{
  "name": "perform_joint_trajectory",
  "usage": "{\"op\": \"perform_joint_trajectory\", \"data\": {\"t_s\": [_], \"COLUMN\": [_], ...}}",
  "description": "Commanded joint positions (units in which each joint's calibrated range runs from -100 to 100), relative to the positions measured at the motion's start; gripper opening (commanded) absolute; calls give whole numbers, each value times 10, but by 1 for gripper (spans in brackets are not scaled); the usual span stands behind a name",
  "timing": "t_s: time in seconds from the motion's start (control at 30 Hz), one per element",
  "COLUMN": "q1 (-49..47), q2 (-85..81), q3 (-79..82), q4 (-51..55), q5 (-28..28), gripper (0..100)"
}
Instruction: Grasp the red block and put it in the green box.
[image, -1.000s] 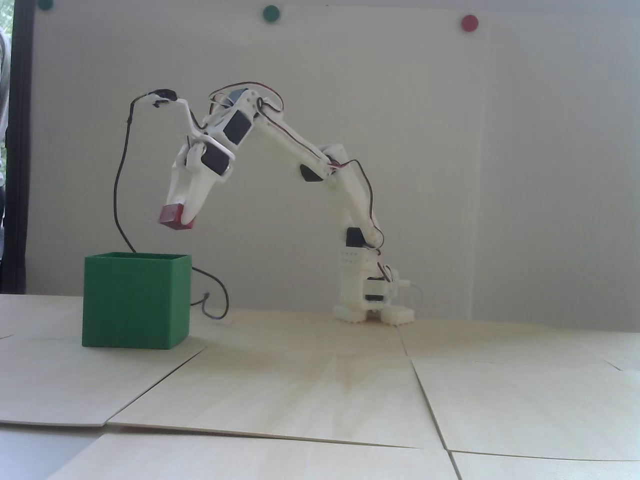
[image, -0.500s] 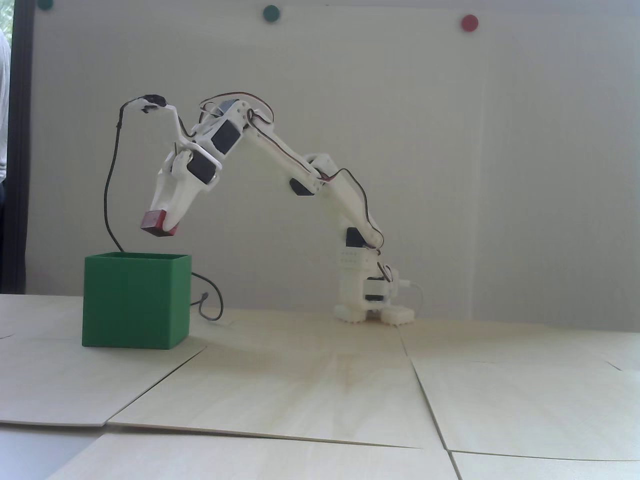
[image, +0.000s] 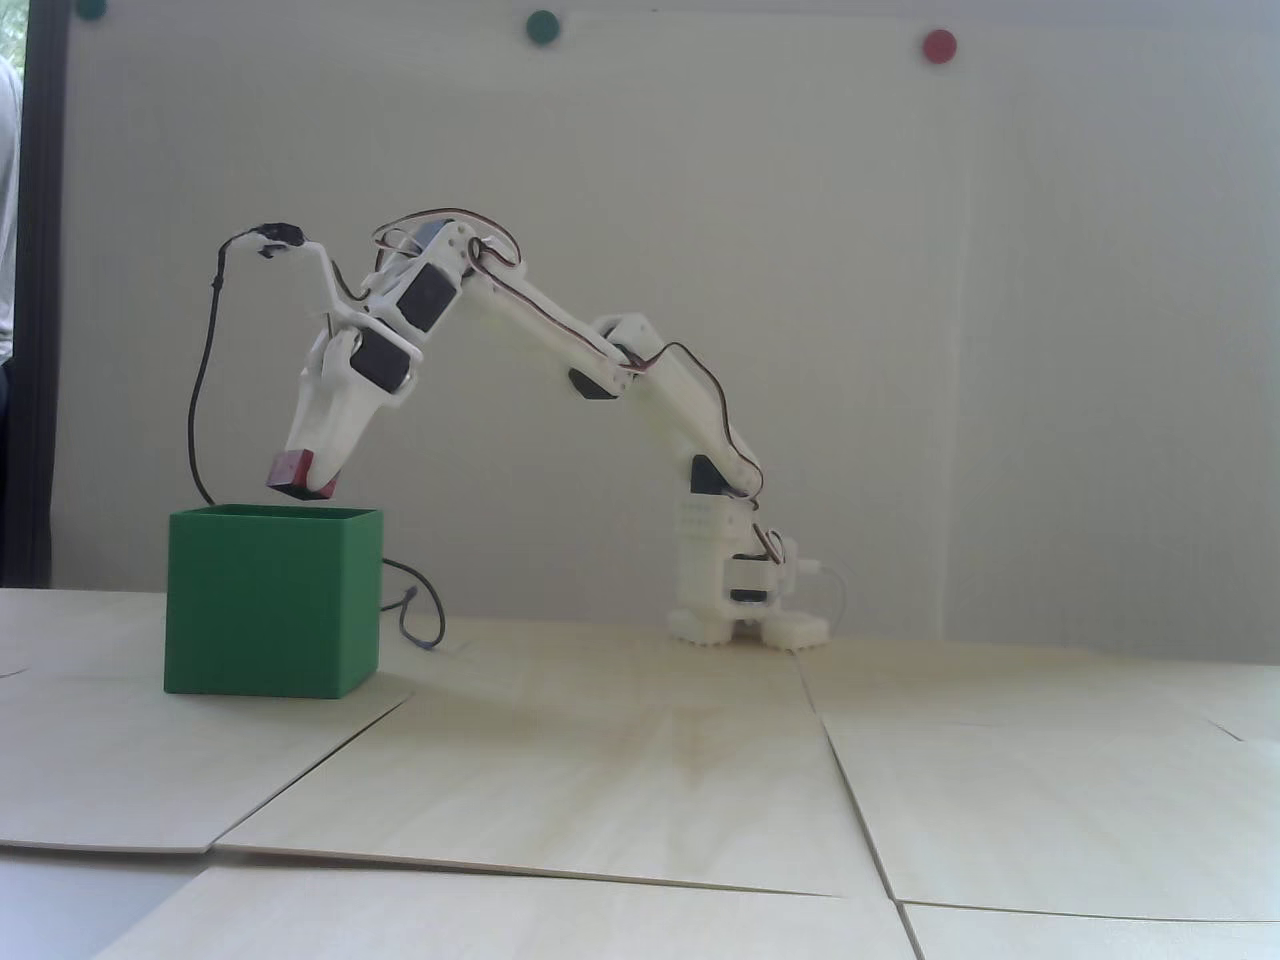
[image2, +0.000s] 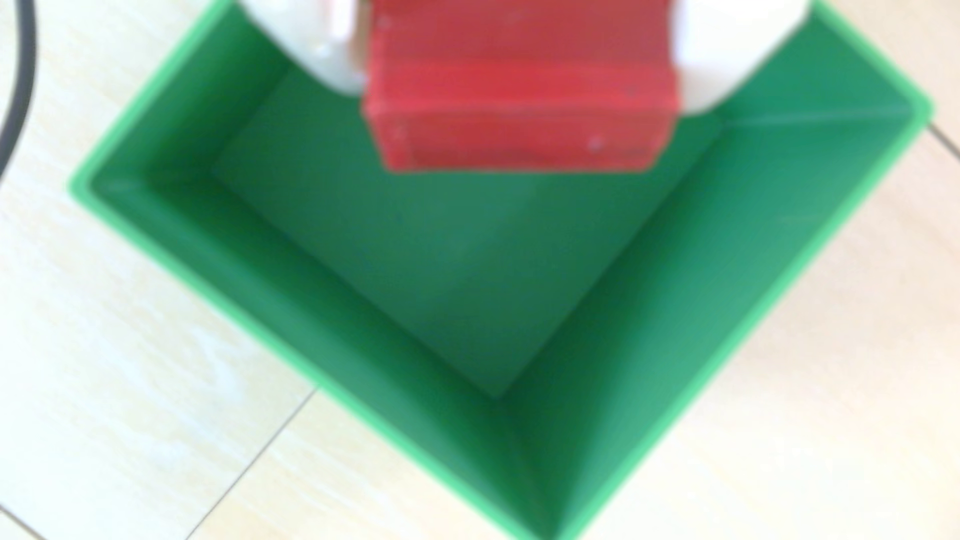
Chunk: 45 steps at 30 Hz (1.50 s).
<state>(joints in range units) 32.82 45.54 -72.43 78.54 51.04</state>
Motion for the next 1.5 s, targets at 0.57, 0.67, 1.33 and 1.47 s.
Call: {"op": "perform_joint_trajectory", "data": {"t_s": [0.57,0.67,1.33,1.47], "q1": [1,-19,-231,-292], "q2": [-84,-179,-828,-939], "q3": [-45,-2,950,1139], "q4": [-15,-9,-21,-70], "q5": [-3,-22,-71,-73], "gripper": [19,19,2,2]}}
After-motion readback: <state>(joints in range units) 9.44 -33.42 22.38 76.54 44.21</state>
